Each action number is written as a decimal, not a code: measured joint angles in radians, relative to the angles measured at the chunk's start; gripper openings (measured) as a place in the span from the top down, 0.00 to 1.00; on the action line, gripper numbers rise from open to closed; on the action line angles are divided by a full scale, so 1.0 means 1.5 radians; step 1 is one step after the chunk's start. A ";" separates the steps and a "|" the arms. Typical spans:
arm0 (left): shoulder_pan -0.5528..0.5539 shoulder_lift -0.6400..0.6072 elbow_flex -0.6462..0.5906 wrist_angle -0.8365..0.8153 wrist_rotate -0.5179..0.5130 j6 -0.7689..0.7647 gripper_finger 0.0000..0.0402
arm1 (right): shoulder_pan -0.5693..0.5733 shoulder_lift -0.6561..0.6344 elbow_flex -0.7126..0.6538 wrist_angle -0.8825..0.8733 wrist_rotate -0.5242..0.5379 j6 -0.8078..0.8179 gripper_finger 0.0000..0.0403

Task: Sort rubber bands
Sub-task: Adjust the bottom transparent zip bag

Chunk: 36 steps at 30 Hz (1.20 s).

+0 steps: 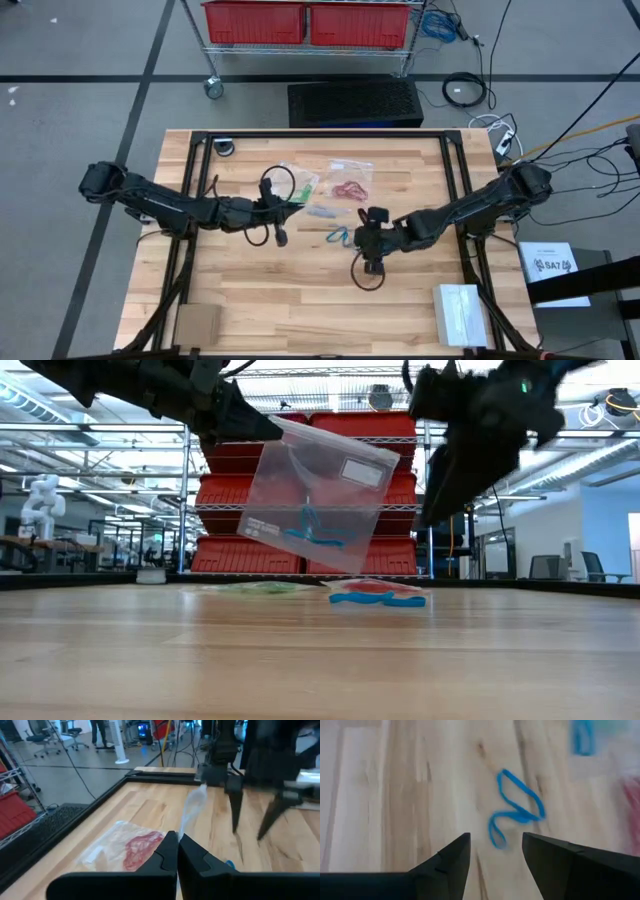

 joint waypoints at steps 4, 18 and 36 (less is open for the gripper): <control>0.001 -0.007 0.000 -0.009 0.000 0.001 1.00 | 0.000 0.003 -0.043 0.106 0.077 -0.032 0.59; -0.001 -0.007 0.000 -0.036 0.042 0.001 1.00 | -0.006 -0.091 -0.024 0.093 0.179 -0.041 0.54; -0.002 -0.007 0.000 -0.037 0.055 0.000 1.00 | -0.033 -0.097 -0.024 0.091 0.193 -0.076 0.54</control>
